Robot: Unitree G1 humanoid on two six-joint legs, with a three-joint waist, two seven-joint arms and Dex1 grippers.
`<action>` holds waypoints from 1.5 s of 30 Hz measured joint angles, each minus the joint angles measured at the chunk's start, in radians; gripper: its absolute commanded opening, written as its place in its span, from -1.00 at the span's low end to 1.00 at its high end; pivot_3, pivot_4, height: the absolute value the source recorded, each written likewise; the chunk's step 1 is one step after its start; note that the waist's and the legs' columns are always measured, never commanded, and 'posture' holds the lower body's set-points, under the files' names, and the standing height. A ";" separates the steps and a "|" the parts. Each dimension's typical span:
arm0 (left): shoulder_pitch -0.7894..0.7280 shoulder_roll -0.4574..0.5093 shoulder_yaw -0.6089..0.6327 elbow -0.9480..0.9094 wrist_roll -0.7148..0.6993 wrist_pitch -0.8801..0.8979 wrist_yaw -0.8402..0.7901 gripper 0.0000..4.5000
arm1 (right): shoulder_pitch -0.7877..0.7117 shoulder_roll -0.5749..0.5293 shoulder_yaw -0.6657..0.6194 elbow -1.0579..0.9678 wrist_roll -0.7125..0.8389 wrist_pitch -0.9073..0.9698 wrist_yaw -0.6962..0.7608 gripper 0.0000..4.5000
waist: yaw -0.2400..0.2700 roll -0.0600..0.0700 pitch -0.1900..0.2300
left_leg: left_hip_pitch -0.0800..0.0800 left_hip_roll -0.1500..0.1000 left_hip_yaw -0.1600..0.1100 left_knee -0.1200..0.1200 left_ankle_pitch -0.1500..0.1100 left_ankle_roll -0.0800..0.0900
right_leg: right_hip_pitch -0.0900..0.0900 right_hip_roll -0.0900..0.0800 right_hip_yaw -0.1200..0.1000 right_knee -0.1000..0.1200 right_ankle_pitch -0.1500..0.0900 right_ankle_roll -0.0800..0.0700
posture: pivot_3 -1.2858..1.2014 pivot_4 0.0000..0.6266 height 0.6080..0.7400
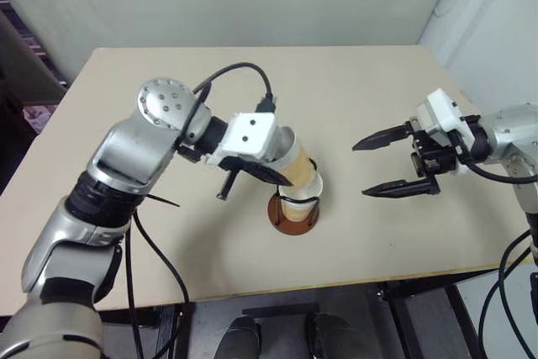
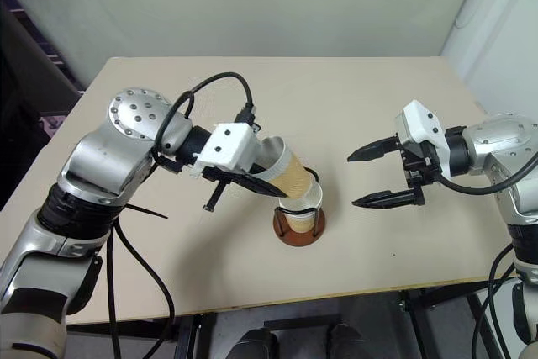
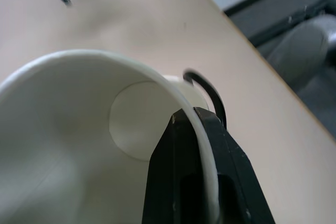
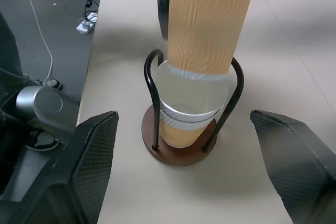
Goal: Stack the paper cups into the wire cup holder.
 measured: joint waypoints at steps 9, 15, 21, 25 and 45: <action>0.017 -0.055 -0.029 0.007 0.059 -0.002 0.041 -0.27 | 0.005 0.000 0.000 -0.001 -0.001 -0.004 -0.002 0.86 | 0.000 0.000 0.000 | 0.000 0.000 0.000 0.005 -0.001 0.001 | 0.003 0.000 0.000 0.000 0.002 0.001 | 0.03 -0.52 1.00; 0.017 -0.066 -0.029 0.003 0.059 0.034 0.061 0.68 | 0.005 0.001 0.000 -0.001 -0.001 -0.004 -0.003 0.86 | 0.000 0.000 0.000 | 0.000 0.000 0.000 0.005 -0.001 0.001 | 0.003 0.000 0.000 0.000 0.002 0.001 | 0.03 -0.52 1.00; 0.023 -0.080 0.026 -0.043 0.025 0.143 0.133 1.00 | -0.005 0.020 0.007 0.012 -0.001 -0.010 0.005 0.86 | 0.000 0.000 0.000 | 0.000 -0.001 0.000 0.005 -0.001 0.001 | 0.003 0.000 0.000 -0.001 0.002 0.002 | 0.03 -0.52 1.00; 0.042 -0.105 0.157 -0.064 -0.057 0.251 0.237 1.00 | -0.036 0.054 0.033 0.055 -0.002 -0.022 0.022 0.86 | 0.000 0.000 0.000 | 0.000 -0.001 0.000 0.006 0.000 0.001 | 0.003 0.000 0.000 0.000 0.003 0.002 | 0.03 -0.52 1.00; 0.193 0.001 0.397 -0.179 -0.283 0.437 0.403 1.00 | -0.120 0.134 0.095 0.209 -0.078 -0.104 0.103 0.86 | -0.002 0.001 0.000 | 0.003 -0.002 0.001 0.004 0.001 0.000 | 0.003 -0.001 0.001 -0.001 0.003 0.000 | 0.03 -0.52 1.00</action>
